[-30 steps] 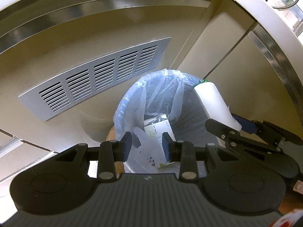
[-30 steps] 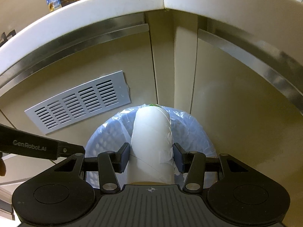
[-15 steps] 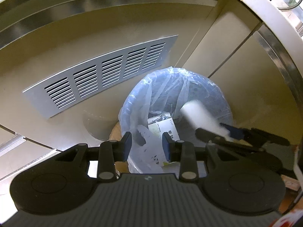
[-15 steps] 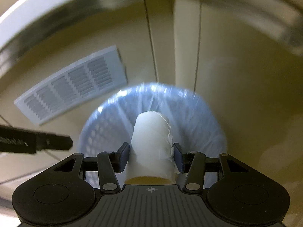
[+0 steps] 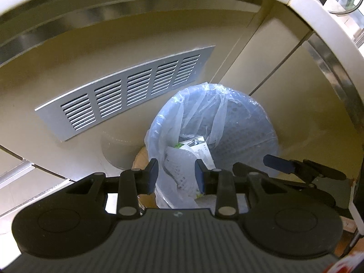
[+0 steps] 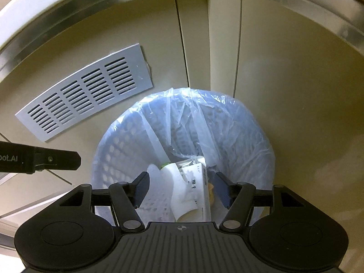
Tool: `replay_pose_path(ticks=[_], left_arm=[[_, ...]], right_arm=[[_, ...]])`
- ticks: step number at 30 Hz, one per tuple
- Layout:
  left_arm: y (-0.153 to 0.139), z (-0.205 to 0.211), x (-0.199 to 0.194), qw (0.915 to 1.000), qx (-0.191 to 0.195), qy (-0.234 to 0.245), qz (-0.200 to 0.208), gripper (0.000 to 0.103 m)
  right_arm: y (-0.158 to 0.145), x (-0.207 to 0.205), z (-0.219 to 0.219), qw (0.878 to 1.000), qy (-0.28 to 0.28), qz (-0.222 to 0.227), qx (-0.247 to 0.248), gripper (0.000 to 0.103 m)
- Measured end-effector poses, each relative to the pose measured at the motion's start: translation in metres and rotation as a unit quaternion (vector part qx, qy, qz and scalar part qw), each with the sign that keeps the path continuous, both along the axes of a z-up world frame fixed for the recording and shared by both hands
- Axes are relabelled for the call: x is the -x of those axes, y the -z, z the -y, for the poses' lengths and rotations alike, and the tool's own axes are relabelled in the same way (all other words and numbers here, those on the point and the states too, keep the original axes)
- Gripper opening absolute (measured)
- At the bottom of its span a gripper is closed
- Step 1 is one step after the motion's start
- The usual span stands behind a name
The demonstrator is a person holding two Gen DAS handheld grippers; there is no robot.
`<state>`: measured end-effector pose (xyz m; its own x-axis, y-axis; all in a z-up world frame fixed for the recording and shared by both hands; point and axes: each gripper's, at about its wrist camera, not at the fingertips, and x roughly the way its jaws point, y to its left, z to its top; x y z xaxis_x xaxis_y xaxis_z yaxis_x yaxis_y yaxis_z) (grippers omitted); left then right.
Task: Collect trash
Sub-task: 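Move both open tools back up toward the counter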
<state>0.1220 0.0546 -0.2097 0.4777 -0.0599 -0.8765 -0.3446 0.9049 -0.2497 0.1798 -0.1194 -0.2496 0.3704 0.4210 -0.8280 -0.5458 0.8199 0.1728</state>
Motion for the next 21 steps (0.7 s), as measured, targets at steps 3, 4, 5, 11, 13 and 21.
replay_pose_path(ticks=[3, 4, 5, 11, 13, 21], left_arm=[[-0.01, -0.002, 0.003, 1.0, 0.001, 0.003, 0.009, 0.03], [-0.014, -0.002, 0.003, 0.9999, 0.002, 0.003, 0.012, 0.03], [-0.019, -0.002, 0.003, 0.9999, 0.002, 0.003, 0.015, 0.03], [-0.056, 0.001, 0.005, 0.9987, 0.006, 0.022, 0.046, 0.031], [-0.072, 0.002, 0.007, 0.9976, 0.006, 0.031, 0.061, 0.031], [-0.129, 0.002, 0.01, 0.9923, -0.005, 0.05, 0.113, 0.031]], right_arm=[[-0.014, 0.003, 0.001, 1.0, 0.002, 0.002, 0.001, 0.063], [-0.021, 0.004, 0.001, 1.0, 0.003, 0.004, 0.001, 0.063], [-0.028, 0.006, 0.002, 1.0, 0.004, 0.007, 0.002, 0.063], [-0.078, 0.014, 0.007, 1.0, 0.019, 0.025, -0.002, 0.063], [-0.096, 0.017, 0.009, 0.999, 0.02, 0.036, -0.007, 0.063], [-0.17, 0.032, 0.014, 0.994, 0.025, 0.1, -0.037, 0.063]])
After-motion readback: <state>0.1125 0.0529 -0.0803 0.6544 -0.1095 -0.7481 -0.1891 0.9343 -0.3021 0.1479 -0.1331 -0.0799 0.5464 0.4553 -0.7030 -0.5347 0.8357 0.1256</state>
